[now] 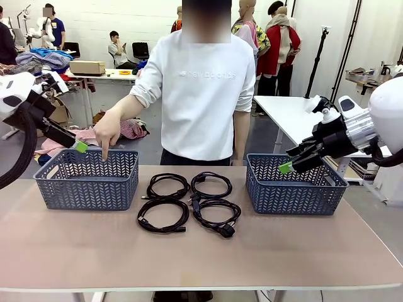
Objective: Organize the cables according to human instructions.
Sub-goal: Pick up a bundle of cables and place it in the basket indicated by the human.
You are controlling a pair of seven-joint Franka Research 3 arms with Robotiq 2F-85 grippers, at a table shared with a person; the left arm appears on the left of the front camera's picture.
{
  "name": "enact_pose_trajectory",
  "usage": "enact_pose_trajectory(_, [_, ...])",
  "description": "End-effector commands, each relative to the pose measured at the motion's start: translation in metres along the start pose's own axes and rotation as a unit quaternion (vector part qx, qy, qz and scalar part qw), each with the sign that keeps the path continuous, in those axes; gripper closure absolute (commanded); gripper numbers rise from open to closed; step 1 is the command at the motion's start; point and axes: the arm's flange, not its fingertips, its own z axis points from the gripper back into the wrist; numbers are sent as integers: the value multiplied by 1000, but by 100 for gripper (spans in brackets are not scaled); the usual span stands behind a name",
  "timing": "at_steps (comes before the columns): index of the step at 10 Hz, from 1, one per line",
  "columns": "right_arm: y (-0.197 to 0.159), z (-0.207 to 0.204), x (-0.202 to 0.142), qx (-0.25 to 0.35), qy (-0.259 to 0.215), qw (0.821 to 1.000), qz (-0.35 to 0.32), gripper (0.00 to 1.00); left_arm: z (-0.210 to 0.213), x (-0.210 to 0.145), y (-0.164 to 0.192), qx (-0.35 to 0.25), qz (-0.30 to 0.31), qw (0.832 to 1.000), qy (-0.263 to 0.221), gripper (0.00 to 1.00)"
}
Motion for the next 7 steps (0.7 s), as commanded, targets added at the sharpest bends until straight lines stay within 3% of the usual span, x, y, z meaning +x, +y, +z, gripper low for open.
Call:
enact_pose_trajectory(1, [-4, -2, 0, 7, -10, 1000, 9, 0, -3, 9, -11, -4, -48, 999, 11, 0])
enact_pose_trajectory(3, [-4, -2, 0, 7, -10, 1000, 9, 0, -18, 28, -36, -38, -151, 987, 38, 0])
enact_pose_trajectory(7, [-4, -2, 0, 7, -10, 1000, 9, 0, -92, 61, -96, -87, -314, 936, 131, 0])
